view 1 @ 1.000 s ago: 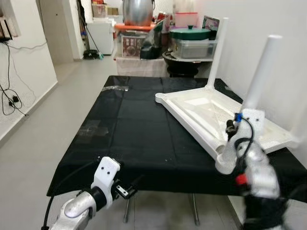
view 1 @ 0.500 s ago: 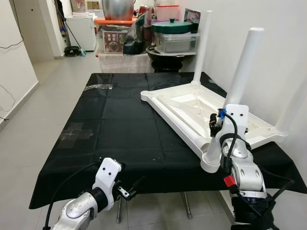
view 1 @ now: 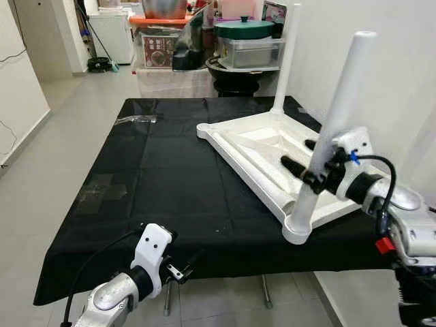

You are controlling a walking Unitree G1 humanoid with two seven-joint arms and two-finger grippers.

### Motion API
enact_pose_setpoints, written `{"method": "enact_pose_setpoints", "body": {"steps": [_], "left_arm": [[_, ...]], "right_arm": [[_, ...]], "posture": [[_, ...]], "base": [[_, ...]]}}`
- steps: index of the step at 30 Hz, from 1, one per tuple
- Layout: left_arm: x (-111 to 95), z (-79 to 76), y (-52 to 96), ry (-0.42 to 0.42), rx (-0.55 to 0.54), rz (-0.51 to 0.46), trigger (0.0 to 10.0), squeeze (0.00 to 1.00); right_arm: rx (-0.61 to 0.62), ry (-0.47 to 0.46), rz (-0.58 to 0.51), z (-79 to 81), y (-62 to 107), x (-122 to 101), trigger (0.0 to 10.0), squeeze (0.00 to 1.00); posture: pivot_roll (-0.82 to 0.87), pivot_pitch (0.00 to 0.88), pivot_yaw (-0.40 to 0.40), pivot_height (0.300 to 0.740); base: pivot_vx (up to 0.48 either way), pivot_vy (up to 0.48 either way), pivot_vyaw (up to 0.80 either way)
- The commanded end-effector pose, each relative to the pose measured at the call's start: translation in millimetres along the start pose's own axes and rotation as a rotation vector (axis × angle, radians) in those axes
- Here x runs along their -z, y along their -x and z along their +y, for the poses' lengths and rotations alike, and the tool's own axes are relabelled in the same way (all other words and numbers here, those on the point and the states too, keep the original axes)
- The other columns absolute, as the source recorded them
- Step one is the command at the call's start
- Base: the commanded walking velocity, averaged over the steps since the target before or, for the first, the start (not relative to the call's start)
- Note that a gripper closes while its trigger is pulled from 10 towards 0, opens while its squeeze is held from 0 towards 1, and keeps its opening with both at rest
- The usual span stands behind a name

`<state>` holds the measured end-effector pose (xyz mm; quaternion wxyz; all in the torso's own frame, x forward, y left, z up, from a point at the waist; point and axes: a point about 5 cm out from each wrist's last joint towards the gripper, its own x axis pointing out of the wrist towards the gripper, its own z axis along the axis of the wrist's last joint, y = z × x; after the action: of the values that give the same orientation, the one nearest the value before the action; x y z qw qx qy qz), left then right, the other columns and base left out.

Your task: Building children table

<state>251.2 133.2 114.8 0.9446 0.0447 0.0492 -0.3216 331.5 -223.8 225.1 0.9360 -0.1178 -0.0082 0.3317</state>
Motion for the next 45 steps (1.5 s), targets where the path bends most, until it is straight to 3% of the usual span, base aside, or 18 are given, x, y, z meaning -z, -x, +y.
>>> {"method": "enact_pose_setpoints", "body": {"steps": [1,2,9,13,14,15,17,20,22,26,27,29,30,33,34,39,40,45], "left_arm": [[3.4,1.3,1.3,-0.003,-0.003,0.013,10.0,0.0],[3.5,0.9,1.7,-0.004,-0.004,0.012,10.0,0.0],[4.1,0.6,4.2,-0.005,-0.005,0.015,10.0,0.0],[3.5,1.3,4.0,-0.006,-0.004,0.015,10.0,0.0],[3.0,1.2,3.2,-0.004,-0.004,0.013,10.0,0.0],[3.0,1.2,3.2,-0.004,-0.004,0.013,10.0,0.0],[2.9,0.2,2.2,-0.002,-0.003,0.011,10.0,0.0],[3.5,-2.2,1.1,0.003,0.001,0.01,10.0,0.0],[3.6,-3.0,0.8,0.008,0.0,0.008,10.0,0.0],[3.5,-3.1,0.4,0.009,-0.004,0.007,10.0,0.0],[3.4,-3.0,0.2,0.009,-0.006,0.007,10.0,0.0],[3.4,-2.9,0.0,0.009,-0.008,0.007,10.0,0.0],[3.3,-2.6,0.0,0.009,-0.01,0.007,10.0,0.0],[3.8,-1.6,0.4,0.009,-0.014,0.008,10.0,0.0],[3.9,-1.6,0.5,0.01,-0.016,0.007,10.0,0.0],[4.6,-3.5,0.2,0.015,-0.017,0.005,10.0,0.0],[4.9,-4.7,0.2,0.018,-0.015,0.005,10.0,0.0],[5.6,-4.5,0.8,0.02,-0.011,0.007,10.0,0.0]], "right_arm": [[-0.066,0.003,-0.007,4.8,-6.5,-0.3,4.7,0.0],[-0.064,-0.015,-0.005,3.5,-8.1,3.3,0.0,0.0],[0.037,-0.008,0.063,-8.5,-10.1,18.3,0.0,0.0],[0.263,-0.013,0.128,-21.9,-14.0,21.8,0.0,0.0],[0.478,-0.018,0.184,-32.1,-13.2,25.2,0.0,0.0],[0.478,-0.018,0.184,-32.1,-13.2,25.2,0.0,0.0],[0.74,-0.072,0.216,-40.1,-7.7,29.5,0.0,0.0],[0.961,-0.141,0.232,-34.2,-0.9,37.2,0.0,0.0],[1.072,-0.199,0.237,7.8,-8.3,46.2,0.0,0.0],[1.059,-0.238,0.247,28.8,-17.0,49.7,0.0,0.0],[1.016,-0.248,0.266,38.9,-26.0,52.0,3.3,0.0],[0.985,-0.25,0.28,44.5,-31.8,53.5,3.3,0.0],[0.961,-0.261,0.278,47.2,-36.2,53.9,10.0,0.0],[0.904,-0.255,0.256,47.2,-44.7,48.0,10.0,0.0],[0.879,-0.253,0.205,43.0,-45.2,42.0,10.0,1.0],[0.848,-0.244,0.103,24.2,-35.9,27.8,10.0,1.0],[0.695,-0.219,0.032,20.5,-31.5,18.0,10.0,0.0],[0.296,-0.084,-0.044,23.0,-15.8,7.3,10.0,0.0]], "posture": [[0.07,0.0,-0.055,0.74],[0.07,0.0,-0.056,0.74],[0.08,0.0,-0.055,0.74],[0.07,0.0,-0.054,0.74],[0.07,0.0,-0.052,0.74],[0.07,0.0,-0.052,0.74],[0.06,0.0,-0.052,0.74],[0.06,0.0,-0.052,0.74],[0.07,0.0,-0.053,0.74],[0.07,0.0,-0.056,0.74],[0.07,0.0,-0.06,0.74],[0.07,0.0,-0.06,0.74],[0.07,0.0,-0.062,0.74],[0.06,0.0,-0.063,0.74],[0.06,0.0,-0.065,0.74],[0.06,0.0,-0.064,0.74],[0.05,0.0,-0.066,0.74],[0.05,0.0,-0.056,0.74]], "base": [[0.0,0.0,0.0],[0.0,0.0,0.0],[0.0,0.0,0.0],[0.0,0.0,0.0],[0.0,0.0,0.0],[0.0,0.0,0.0],[0.0,0.0,0.0],[0.0,0.0,0.0],[0.0,0.0,0.0],[0.0,0.0,0.0],[0.0,0.0,0.0],[0.0,0.0,0.0],[0.0,0.0,0.0],[0.0,0.0,0.0],[0.0,0.0,0.0],[0.0,0.0,0.0],[0.0,0.0,0.0],[0.0,0.0,0.0]]}}
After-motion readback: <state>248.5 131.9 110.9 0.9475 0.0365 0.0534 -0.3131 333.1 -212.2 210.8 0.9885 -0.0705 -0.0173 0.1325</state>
